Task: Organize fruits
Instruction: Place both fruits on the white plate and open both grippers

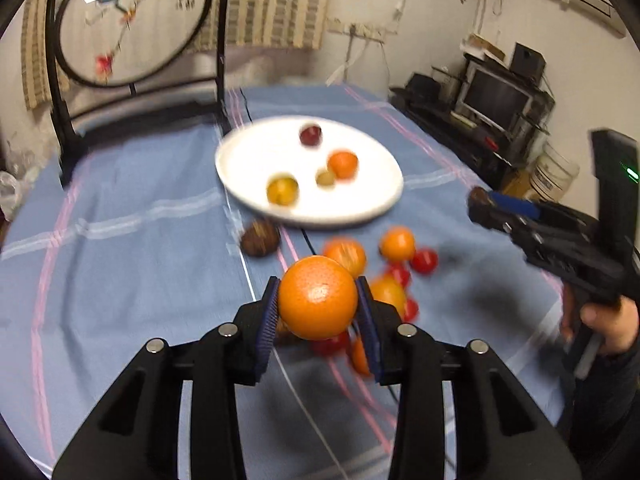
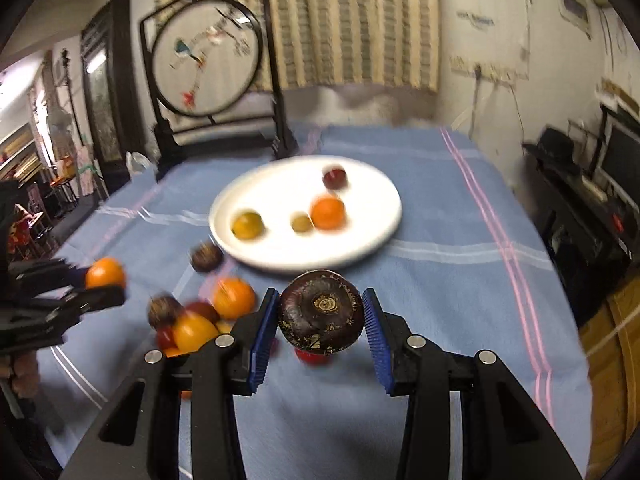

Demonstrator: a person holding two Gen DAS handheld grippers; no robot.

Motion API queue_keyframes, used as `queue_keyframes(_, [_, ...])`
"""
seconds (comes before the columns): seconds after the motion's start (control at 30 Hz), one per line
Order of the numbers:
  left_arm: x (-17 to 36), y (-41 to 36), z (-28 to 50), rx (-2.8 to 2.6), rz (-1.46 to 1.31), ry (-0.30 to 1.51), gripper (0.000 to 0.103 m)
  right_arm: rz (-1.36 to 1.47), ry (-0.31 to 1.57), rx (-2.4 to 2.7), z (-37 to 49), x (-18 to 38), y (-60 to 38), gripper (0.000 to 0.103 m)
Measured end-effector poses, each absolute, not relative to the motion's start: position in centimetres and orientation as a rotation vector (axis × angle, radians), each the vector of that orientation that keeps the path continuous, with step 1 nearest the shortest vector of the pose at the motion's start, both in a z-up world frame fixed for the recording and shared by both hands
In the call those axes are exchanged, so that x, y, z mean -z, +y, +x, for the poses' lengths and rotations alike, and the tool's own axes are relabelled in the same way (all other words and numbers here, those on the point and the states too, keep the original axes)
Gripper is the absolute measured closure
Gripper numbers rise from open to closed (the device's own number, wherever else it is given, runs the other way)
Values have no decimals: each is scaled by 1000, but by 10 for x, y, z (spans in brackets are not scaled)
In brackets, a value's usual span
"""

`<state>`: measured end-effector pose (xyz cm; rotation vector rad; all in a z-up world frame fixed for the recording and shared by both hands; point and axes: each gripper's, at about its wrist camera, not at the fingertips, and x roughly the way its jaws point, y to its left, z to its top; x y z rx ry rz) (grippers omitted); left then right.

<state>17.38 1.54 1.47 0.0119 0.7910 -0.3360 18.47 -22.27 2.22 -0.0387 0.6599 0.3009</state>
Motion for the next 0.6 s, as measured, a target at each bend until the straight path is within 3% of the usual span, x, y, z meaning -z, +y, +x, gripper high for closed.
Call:
queue_keyframes(0.2, [-28, 6, 247, 285, -31, 775, 67, -83, 627, -337, 221, -40, -189, 60])
queue_keyframes(0.6, [20, 7, 353, 173, -64, 880, 67, -88, 787, -299, 300, 12, -167, 60])
